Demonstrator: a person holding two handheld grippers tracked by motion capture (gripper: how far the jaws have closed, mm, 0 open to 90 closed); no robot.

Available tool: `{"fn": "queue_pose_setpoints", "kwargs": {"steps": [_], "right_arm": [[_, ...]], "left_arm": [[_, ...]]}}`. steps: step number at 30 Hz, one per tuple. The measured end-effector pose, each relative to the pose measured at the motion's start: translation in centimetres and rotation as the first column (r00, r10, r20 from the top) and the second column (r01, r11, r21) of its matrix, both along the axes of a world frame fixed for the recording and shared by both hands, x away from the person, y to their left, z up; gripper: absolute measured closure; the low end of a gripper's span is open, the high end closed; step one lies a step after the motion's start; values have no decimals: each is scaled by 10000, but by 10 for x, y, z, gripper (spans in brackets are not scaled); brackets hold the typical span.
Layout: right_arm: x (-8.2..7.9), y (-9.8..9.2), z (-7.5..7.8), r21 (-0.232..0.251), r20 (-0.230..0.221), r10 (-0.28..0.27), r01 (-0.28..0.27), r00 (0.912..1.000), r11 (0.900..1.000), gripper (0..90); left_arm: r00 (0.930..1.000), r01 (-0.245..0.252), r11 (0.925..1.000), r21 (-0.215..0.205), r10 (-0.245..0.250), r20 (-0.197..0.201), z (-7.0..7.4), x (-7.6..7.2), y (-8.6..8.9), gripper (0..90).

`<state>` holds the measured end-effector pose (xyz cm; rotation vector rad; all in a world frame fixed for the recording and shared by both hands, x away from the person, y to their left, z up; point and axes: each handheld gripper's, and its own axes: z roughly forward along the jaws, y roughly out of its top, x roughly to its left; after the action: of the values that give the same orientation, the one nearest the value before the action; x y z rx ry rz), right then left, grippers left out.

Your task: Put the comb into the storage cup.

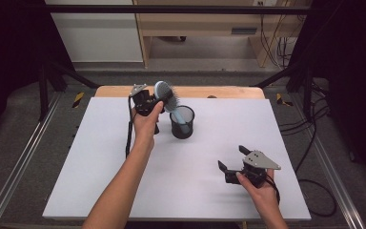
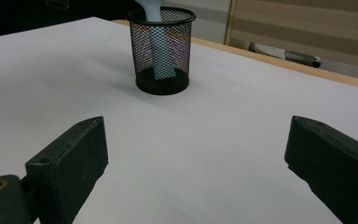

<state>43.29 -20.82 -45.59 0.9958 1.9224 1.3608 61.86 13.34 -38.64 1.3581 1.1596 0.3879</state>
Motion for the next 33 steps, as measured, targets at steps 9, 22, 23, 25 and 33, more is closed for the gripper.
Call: {"fn": "queue_pose_setpoints", "kwargs": {"steps": [9, 22, 23, 25, 33], "right_arm": [[0, 0, 0, 0, -4, -2, 2, 10000, 10000, 61], [0, 1, 0, -2, -20, 19, -19, 10000, 10000, 61], [0, 1, 0, 8, -24, 15, -15, 10000, 10000, 61], [0, 1, -1, 2, -23, 13, -13, 10000, 10000, 61], [0, 1, -1, 6, -30, 21, -21, 10000, 10000, 61]], "left_arm": [[10000, 19, 10000, -1, -19, 6, -1, -1, 1, 459], [10000, 65, 10000, 21, -65, 26, -1, 0, 2, 456], [10000, 61, 10000, 30, -61, 29, -1, 0, 2, 456], [10000, 47, 10000, 48, -47, 47, -1, -1, 2, 455], [9999, 99, 9999, 137, -101, 106, -1, -1, 2, 444]]}}
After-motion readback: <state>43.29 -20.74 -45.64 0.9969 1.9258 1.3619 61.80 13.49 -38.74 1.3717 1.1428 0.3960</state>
